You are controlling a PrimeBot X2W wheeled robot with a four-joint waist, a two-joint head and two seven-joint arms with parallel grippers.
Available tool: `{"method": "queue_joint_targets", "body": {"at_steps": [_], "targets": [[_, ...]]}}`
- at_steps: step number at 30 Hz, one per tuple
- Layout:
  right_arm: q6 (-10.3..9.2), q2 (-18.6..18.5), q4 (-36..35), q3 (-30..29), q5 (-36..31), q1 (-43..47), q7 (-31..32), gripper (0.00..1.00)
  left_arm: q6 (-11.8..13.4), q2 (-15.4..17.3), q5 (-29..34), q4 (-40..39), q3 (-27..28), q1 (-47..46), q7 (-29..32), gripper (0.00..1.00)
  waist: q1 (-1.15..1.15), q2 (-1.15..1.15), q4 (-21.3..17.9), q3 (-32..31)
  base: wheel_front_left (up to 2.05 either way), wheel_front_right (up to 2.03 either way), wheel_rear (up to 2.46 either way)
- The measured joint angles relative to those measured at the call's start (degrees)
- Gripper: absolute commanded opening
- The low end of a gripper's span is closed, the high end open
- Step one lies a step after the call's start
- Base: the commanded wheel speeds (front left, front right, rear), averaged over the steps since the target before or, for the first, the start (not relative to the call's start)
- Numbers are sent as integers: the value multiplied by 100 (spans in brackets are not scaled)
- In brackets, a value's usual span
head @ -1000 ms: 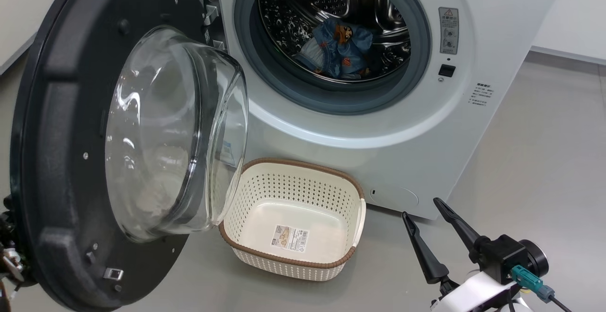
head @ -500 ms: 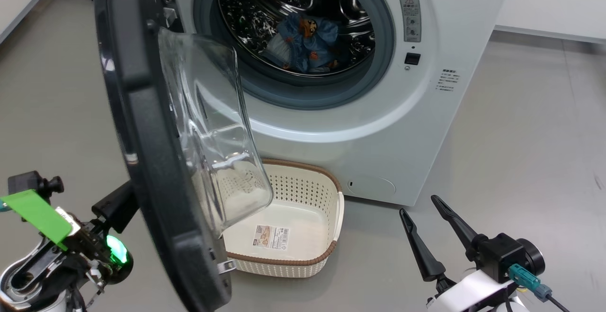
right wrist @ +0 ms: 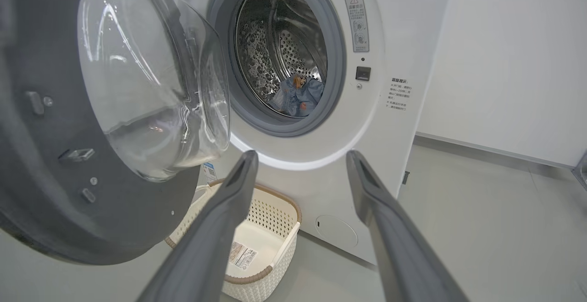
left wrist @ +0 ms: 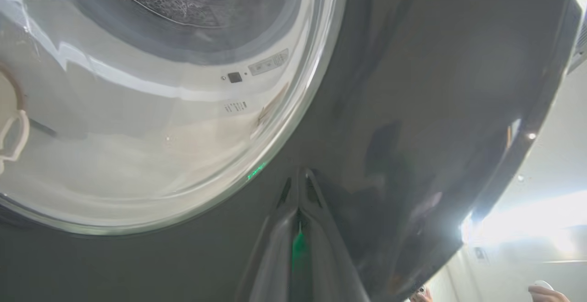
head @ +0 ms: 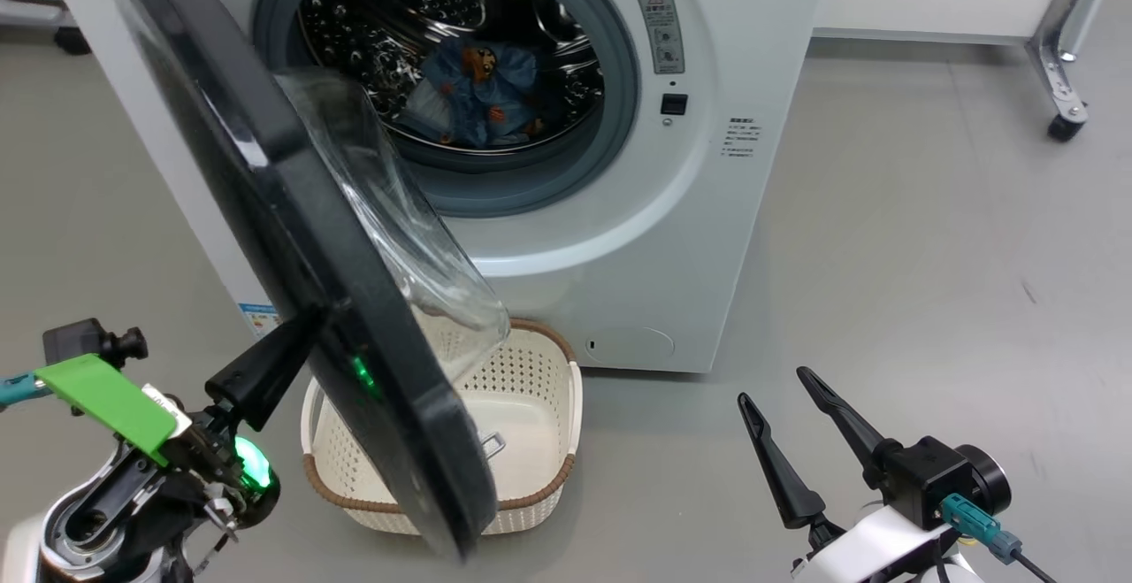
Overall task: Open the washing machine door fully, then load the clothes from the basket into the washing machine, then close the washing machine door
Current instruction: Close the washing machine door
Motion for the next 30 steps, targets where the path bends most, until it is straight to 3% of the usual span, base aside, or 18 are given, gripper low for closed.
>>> {"method": "queue_joint_targets", "body": {"at_steps": [6,13,19,23,24,26,27,28,30], "targets": [[0,-38,26,33,-1,-1,0,100,37,23,-530,-113,-513,27,-494,0,0,0,-373,-64,0,0,0],[0,-126,34,76,-1,-1,0,100,-18,31,-581,-121,-913,54,-1059,0,0,0,-809,-122,0,0,0],[0,-144,32,30,0,-1,0,100,-51,29,-535,-136,-1204,55,-1388,0,0,0,-1108,-144,0,0,0],[0,-149,23,-88,0,2,0,100,-87,20,-20,-148,-1257,55,-1606,0,0,0,-1193,-135,0,0,0],[0,-146,19,-100,0,2,0,100,-101,21,204,-152,-1250,59,-1669,4,0,0,-1196,-131,0,0,0],[0,-137,10,-110,0,2,0,100,-154,48,601,-187,-1247,87,-1820,36,0,0,-1193,-126,0,0,0],[0,-137,3,-115,0,3,0,100,-198,105,848,-234,-1245,119,-1915,57,0,0,-1191,-123,0,0,0],[0,-137,-1,-129,1,3,0,100,-234,175,1089,-280,-1227,160,-2027,99,0,0,-1187,-121,0,0,0],[0,-137,-10,-157,1,3,0,100,-278,409,1681,-343,-1202,255,-2270,100,0,0,-1176,-117,0,0,0]]}}
